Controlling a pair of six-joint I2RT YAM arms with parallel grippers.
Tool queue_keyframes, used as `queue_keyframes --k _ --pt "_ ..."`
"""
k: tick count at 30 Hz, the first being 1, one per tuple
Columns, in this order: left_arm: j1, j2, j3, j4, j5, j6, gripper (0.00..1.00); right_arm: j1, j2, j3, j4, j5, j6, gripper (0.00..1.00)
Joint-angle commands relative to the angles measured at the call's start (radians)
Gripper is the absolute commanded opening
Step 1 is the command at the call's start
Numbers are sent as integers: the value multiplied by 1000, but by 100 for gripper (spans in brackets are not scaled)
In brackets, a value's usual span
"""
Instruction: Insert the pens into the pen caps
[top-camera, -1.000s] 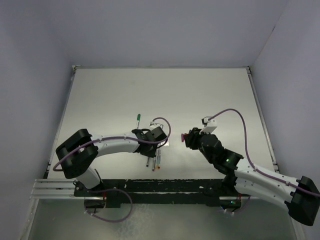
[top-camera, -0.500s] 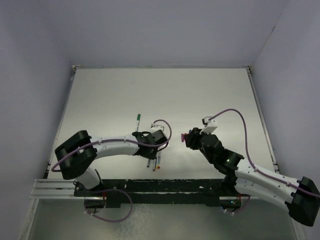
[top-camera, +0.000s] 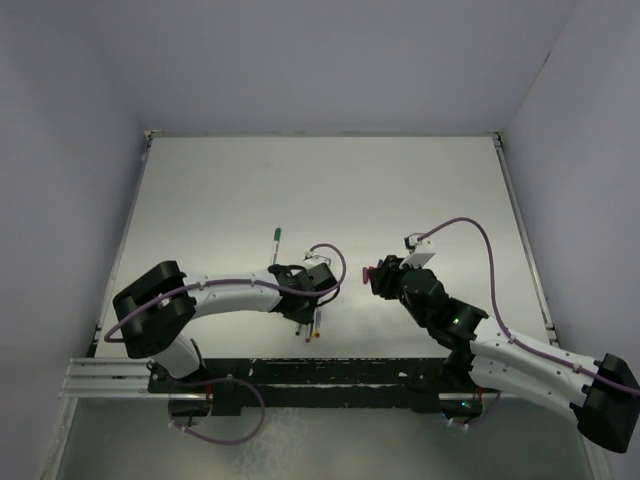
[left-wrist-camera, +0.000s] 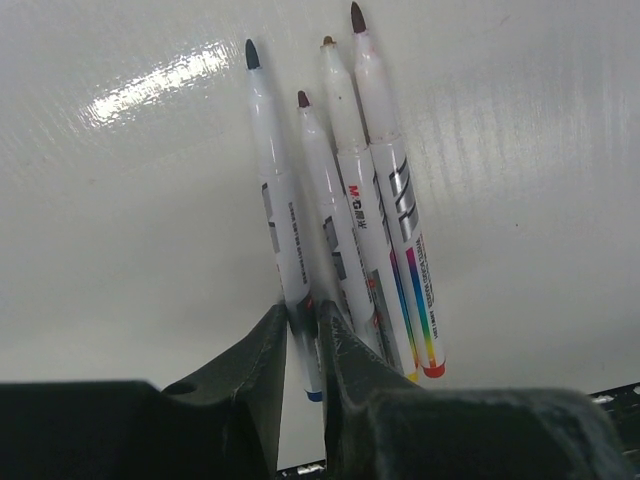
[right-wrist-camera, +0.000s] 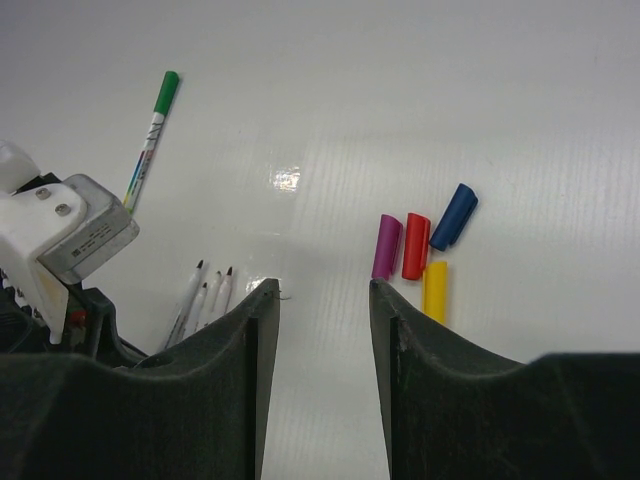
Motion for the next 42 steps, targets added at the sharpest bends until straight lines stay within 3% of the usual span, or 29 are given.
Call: queue_keyframes --k 1,4,8,16,26,34,42 --pt "-11 126 -86 -96 95 -37 21 2 -14 -6 22 28 10 44" --pt "-12 146 -84 -76 90 -40 16 2 -22 -7 14 28 11 44" --pt "-10 176 -88 -57 88 -40 0 1 -40 -10 -7 37 12 44" --pt "-11 90 -107 -92 -5 -84 0 2 -59 -10 -45 62 5 44" --pt "-10 -227 43 -262 -254 -99 0 1 -1 55 -111 192 -20 39" --pt "-12 -402 22 -124 -299 14 0 -50 119 150 -122 213 -81 36" --pt "-12 -498 -66 37 -272 76 0 -222 191 162 -105 32 -58 35"
